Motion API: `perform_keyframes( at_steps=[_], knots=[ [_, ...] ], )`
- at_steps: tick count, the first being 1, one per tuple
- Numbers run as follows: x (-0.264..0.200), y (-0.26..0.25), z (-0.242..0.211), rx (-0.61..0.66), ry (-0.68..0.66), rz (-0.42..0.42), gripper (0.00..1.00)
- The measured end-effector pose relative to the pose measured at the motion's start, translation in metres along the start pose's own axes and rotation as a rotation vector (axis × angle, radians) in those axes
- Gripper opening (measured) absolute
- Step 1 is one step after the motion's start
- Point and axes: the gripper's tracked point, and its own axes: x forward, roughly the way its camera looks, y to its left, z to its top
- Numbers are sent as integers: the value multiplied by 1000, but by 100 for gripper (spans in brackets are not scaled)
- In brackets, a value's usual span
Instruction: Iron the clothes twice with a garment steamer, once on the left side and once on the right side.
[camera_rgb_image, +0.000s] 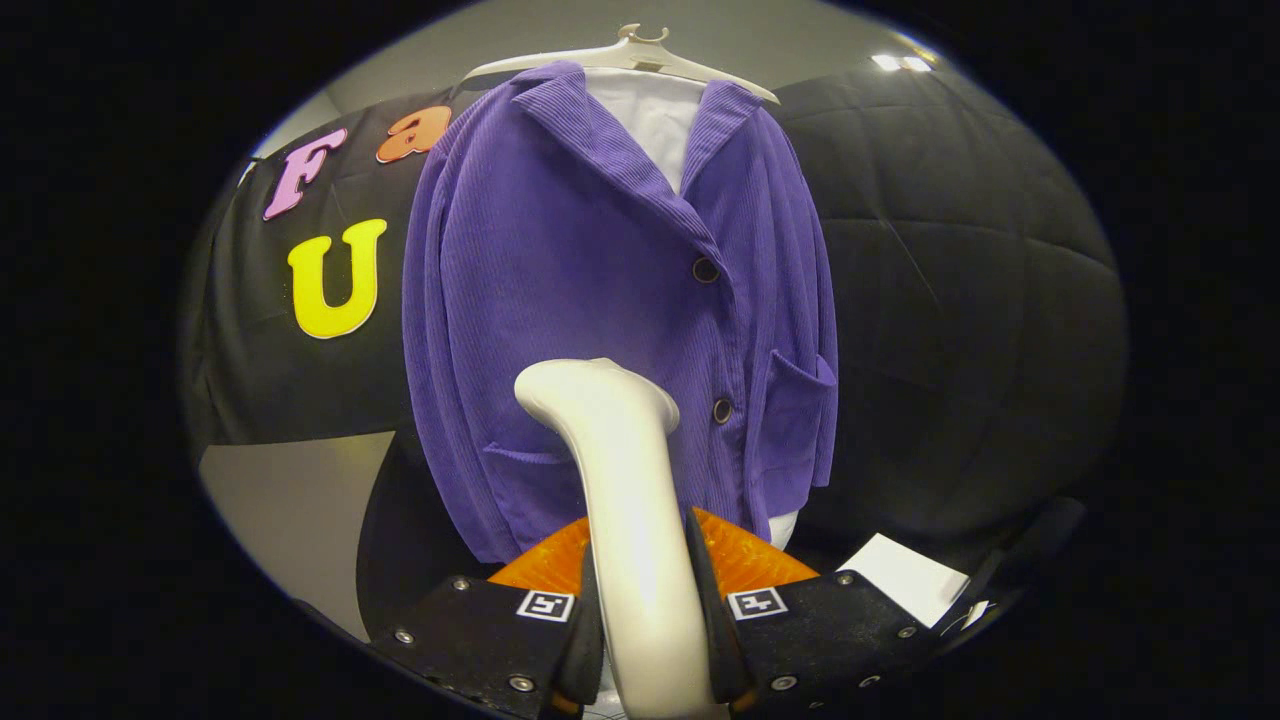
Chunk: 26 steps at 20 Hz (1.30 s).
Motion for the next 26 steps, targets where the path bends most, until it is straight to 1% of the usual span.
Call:
perform_keyframes(
  at_steps=[6,10,13,16,20,23,26],
  knots=[
    [1,0,-31,-15,47,-42,42],
    [0,-1,-48,-5,66,-55,42],
    [1,1,-79,-42,130,-63,42],
    [3,11,-111,-93,206,-39,42],
    [-2,14,-113,-50,230,9,42],
    [-7,-1,-109,-34,243,20,42],
    [-22,-23,-99,-23,235,28,42]
  ],
)
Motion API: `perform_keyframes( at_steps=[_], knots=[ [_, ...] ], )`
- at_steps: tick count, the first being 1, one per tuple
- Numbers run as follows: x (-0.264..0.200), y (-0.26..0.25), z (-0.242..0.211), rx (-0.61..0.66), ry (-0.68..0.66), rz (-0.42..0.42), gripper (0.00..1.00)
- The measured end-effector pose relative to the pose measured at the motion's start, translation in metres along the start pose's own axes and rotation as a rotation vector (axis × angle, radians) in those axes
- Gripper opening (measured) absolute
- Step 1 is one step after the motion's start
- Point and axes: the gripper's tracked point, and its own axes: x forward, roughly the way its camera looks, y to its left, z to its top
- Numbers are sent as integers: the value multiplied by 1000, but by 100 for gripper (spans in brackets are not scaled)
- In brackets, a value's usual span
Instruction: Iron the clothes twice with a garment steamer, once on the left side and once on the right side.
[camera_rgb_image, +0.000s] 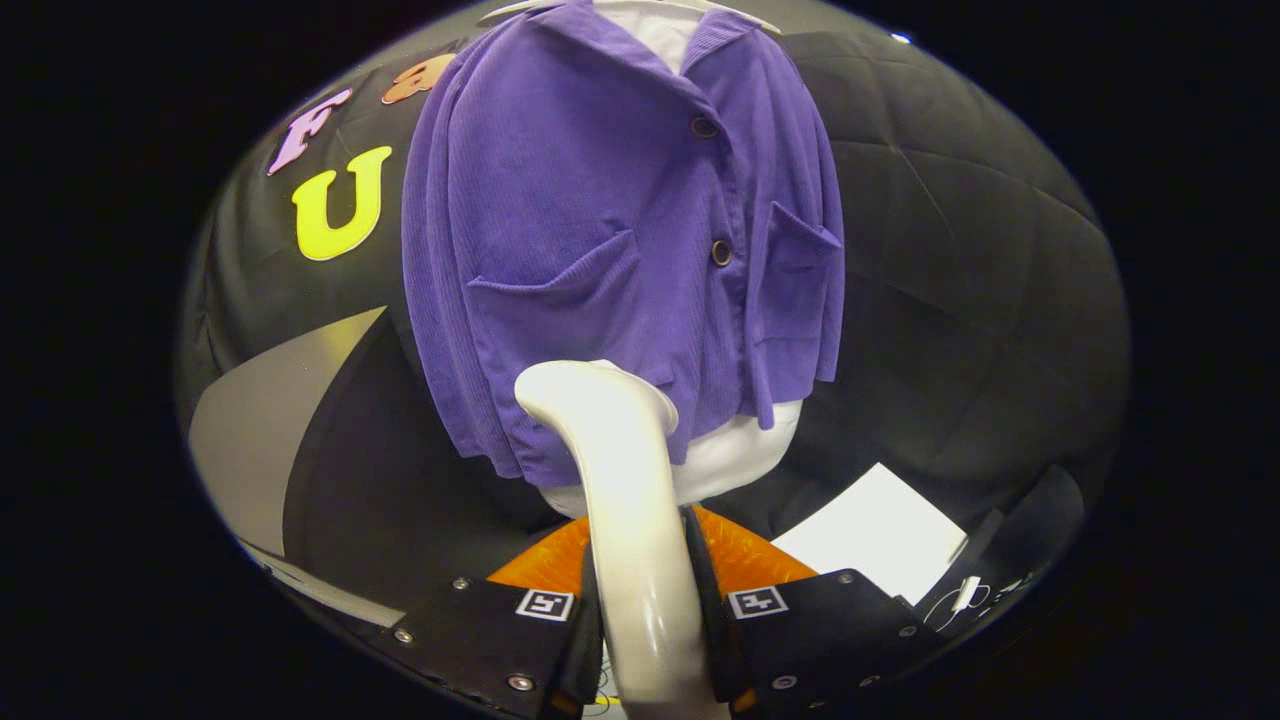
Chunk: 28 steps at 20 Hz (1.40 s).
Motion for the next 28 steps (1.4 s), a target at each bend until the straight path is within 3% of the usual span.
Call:
perform_keyframes(
  at_steps=[10,19,28],
  knots=[
    [-62,-54,76,71,-106,54,42],
    [-118,-100,194,175,-371,54,41],
    [-98,-130,300,282,-565,4,41]
  ],
)
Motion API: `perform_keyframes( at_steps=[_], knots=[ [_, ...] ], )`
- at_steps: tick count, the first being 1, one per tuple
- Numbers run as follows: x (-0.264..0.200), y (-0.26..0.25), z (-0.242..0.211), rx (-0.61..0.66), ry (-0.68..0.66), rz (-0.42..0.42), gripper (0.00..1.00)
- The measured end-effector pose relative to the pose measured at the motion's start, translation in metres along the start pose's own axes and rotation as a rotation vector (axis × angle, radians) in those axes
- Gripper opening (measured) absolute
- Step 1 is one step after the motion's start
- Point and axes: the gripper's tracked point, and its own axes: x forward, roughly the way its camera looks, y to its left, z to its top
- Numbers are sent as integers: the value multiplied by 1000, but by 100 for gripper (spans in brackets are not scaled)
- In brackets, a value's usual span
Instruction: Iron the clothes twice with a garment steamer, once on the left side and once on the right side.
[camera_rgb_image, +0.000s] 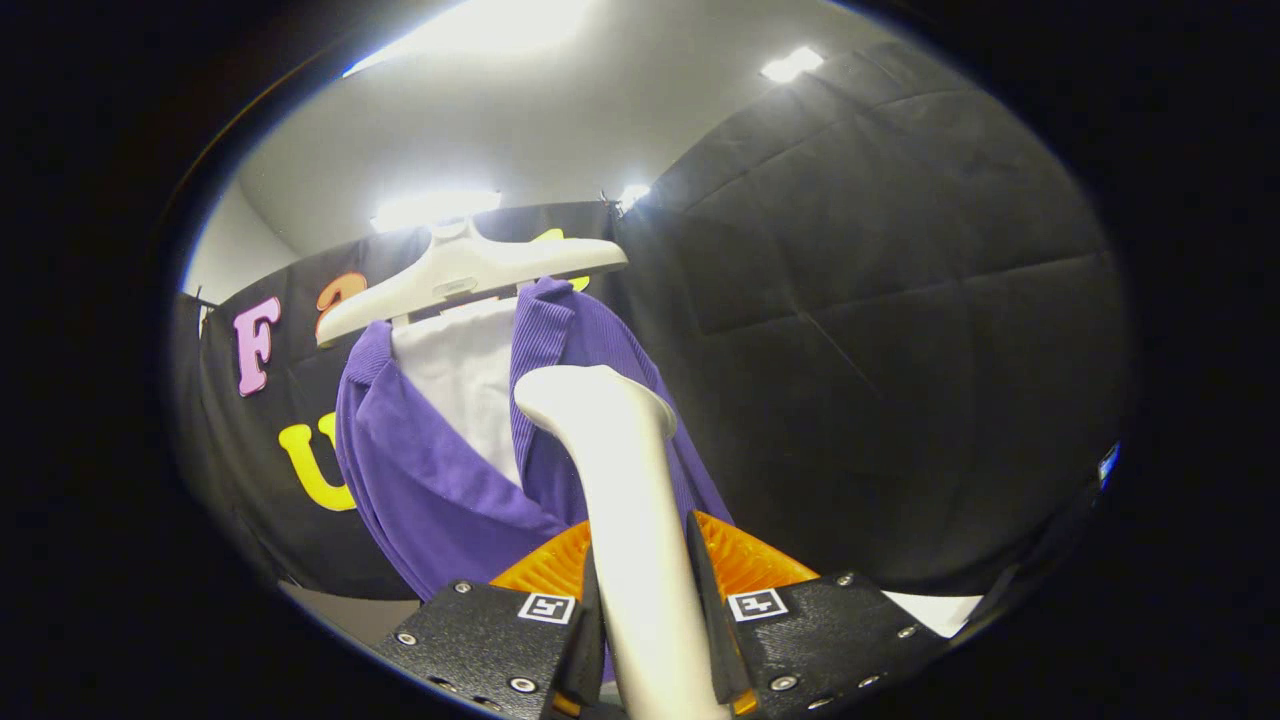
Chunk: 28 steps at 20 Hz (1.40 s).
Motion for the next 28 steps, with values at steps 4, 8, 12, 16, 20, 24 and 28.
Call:
perform_keyframes(
  at_steps=[4,8,12,16,20,24,28],
  knots=[
    [30,11,-1,-32,-11,-6,41],
    [52,26,-15,-99,-7,18,41],
    [54,17,-33,-154,20,12,41],
    [55,0,-57,-145,57,-1,41],
    [48,-13,-87,-194,118,-25,41],
    [45,-21,-104,-195,152,-12,41],
    [46,-31,-126,-202,201,-23,41]
  ],
)
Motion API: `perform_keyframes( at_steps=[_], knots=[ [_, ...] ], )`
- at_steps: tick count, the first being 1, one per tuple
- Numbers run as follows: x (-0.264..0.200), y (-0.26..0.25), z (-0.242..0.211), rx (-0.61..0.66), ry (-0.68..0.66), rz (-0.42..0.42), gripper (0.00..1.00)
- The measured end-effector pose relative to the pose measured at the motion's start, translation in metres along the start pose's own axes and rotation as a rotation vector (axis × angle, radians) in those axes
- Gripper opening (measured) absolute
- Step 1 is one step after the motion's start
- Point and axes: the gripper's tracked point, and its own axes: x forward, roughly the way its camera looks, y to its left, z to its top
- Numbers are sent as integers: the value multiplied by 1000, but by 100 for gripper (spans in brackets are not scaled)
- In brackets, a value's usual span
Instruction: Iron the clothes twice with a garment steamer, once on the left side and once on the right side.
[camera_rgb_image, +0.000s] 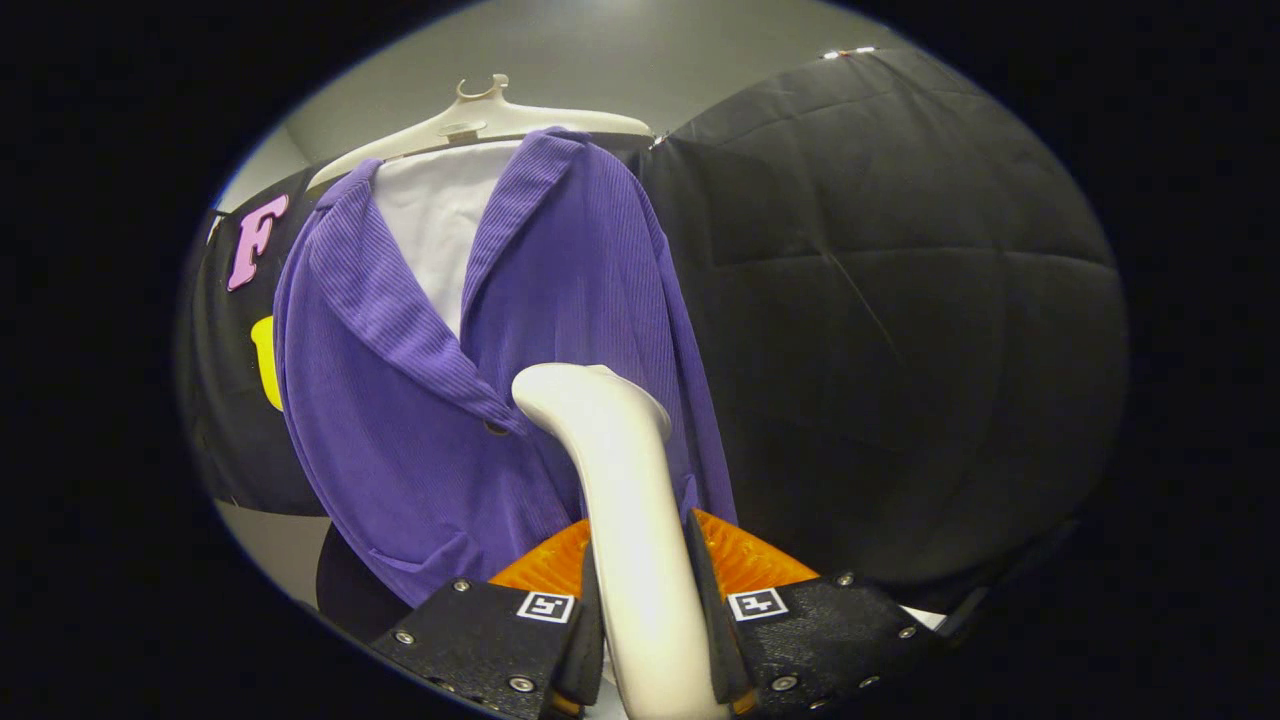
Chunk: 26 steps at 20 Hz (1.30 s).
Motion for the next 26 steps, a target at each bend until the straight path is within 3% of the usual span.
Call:
perform_keyframes(
  at_steps=[10,21,26],
  knots=[
    [6,-23,-40,-66,60,-9,42],
    [3,-48,-116,-139,168,11,42],
    [-1,-47,-132,-106,183,28,42]
  ],
)
